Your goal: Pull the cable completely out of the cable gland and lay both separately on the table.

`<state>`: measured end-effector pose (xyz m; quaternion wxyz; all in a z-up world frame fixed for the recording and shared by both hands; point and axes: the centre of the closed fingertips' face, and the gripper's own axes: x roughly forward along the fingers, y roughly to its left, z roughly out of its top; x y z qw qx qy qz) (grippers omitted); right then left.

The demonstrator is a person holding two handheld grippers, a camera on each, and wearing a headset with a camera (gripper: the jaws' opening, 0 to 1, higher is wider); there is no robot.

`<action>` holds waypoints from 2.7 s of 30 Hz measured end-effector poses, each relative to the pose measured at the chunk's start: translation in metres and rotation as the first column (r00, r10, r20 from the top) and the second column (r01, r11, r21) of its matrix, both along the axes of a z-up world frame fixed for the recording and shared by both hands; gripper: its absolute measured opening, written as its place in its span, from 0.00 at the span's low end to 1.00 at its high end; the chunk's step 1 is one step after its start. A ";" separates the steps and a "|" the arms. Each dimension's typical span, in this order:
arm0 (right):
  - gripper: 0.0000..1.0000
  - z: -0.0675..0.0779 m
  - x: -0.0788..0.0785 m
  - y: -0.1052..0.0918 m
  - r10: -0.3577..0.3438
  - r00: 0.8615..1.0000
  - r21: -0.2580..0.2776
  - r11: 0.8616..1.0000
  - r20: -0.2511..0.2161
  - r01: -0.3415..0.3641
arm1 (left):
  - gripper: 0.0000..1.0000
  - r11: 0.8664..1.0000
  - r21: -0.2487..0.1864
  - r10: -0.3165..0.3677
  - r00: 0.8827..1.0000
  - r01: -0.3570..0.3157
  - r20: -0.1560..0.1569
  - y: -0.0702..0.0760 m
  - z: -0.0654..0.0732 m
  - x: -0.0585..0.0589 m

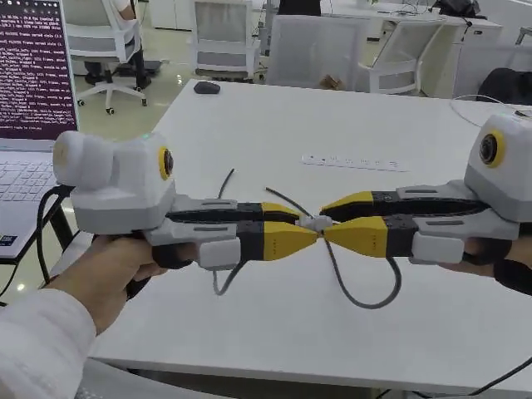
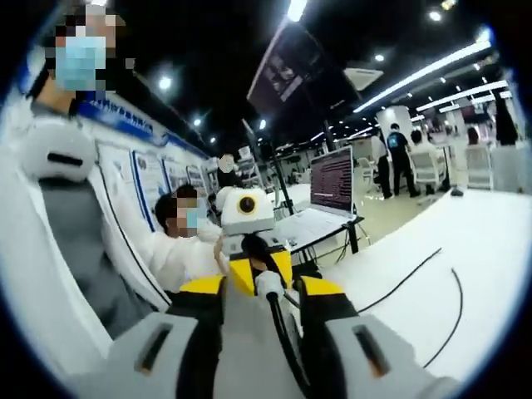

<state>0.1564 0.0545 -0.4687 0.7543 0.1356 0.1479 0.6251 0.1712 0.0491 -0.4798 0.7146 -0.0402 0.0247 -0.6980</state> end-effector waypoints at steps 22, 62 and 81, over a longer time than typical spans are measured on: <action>0.10 -0.002 -0.003 0.003 0.063 0.997 -0.058 0.996 0.037 -0.061 | 0.13 0.999 -0.043 -0.021 1.000 0.020 -0.021 0.008 0.009 0.000; 0.10 -0.001 -0.006 0.012 0.175 0.906 -0.165 0.979 0.386 -0.119 | 0.13 0.991 -0.099 -0.103 0.974 0.085 -0.200 0.008 0.006 -0.005; 0.03 -0.023 0.010 -0.007 0.075 0.945 -0.216 0.976 0.318 -0.005 | 0.17 0.996 -0.080 0.042 0.999 -0.043 -0.006 0.004 0.003 0.010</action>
